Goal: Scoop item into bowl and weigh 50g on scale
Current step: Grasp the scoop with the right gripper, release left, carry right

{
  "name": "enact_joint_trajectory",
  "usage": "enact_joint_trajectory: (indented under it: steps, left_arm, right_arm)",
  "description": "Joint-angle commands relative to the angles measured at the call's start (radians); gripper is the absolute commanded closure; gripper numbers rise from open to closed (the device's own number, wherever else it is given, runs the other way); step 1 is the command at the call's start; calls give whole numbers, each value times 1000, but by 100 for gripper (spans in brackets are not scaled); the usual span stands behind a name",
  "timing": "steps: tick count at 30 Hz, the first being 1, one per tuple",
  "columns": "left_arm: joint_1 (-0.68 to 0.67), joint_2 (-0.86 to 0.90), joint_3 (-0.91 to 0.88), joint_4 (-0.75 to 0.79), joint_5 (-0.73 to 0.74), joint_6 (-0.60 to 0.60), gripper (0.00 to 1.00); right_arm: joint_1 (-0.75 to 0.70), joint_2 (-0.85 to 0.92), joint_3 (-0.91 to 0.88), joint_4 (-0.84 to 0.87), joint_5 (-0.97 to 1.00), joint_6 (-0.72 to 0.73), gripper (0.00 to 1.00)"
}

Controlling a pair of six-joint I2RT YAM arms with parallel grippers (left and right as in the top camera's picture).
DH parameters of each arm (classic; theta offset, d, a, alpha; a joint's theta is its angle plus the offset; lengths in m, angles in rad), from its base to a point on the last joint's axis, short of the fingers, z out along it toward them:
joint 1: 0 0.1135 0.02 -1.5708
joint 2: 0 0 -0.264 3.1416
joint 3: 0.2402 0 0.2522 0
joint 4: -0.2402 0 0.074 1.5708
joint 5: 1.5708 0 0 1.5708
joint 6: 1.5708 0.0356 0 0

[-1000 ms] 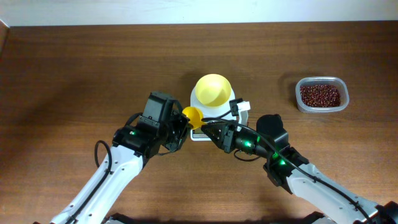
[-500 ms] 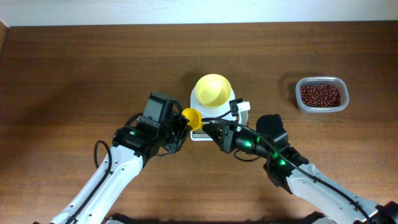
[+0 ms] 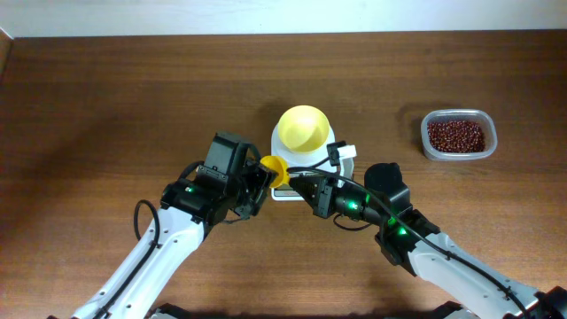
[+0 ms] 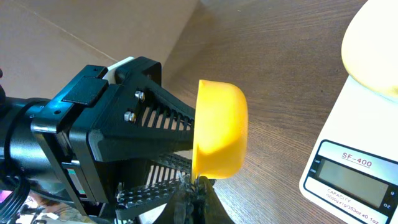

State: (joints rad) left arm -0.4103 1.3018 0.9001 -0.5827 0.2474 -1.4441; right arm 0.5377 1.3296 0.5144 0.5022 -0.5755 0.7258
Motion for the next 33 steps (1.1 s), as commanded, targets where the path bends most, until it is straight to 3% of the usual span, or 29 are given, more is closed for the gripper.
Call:
enact_joint_trajectory:
  steps: [1, 2, 5, 11, 17, 22, 24, 25, 26, 28, 29, 30, 31, 33]
  left_arm:
    - [-3, 3, -2, 1, -7, 6, 47]
    - [4, 1, -2, 4, 1, 8, 47]
    - [67, -53, 2, 89, 90, 217, 48]
    - [99, -195, 2, 100, 96, 433, 29]
    - [99, -195, 2, 88, 10, 451, 3]
    - [99, -195, 2, 32, -27, 451, 1]
    - [99, -195, 2, 38, -51, 451, 1]
    - [99, -195, 2, 46, -81, 457, 9]
    - [99, -195, 2, 69, -88, 502, 25]
    - [99, -195, 2, 114, -87, 580, 39]
    - [99, -195, 2, 129, -87, 605, 64]
    - [99, -195, 2, 130, -87, 609, 74]
    - [98, -195, 2, 130, -87, 609, 95]
    - [97, -195, 2, 130, -87, 613, 100]
  right_arm:
    - [5, 4, 14, 3, 26, -12, 96]
    - [5, 4, 14, 3, 40, -15, 96]
    - [3, 4, 14, 4, 68, -41, 96]
    - [-93, -11, 35, 11, 51, -60, 96]
    - [-257, -141, 43, 6, -23, -63, 96]
    - [-351, -257, 43, -98, -37, -18, 96]
    - [-399, -303, 43, -153, -129, -10, 96]
    - [-417, -320, 43, -179, -136, 2, 96]
    - [-430, -331, 43, -203, -136, 13, 96]
    - [-443, -334, 43, -239, -135, 13, 96]
    - [-451, -334, 43, -253, -136, 13, 96]
    - [-455, -334, 43, -253, -135, 13, 96]
    - [-455, -334, 43, -252, -124, 13, 96]
    - [-455, -334, 43, -252, -121, 13, 96]
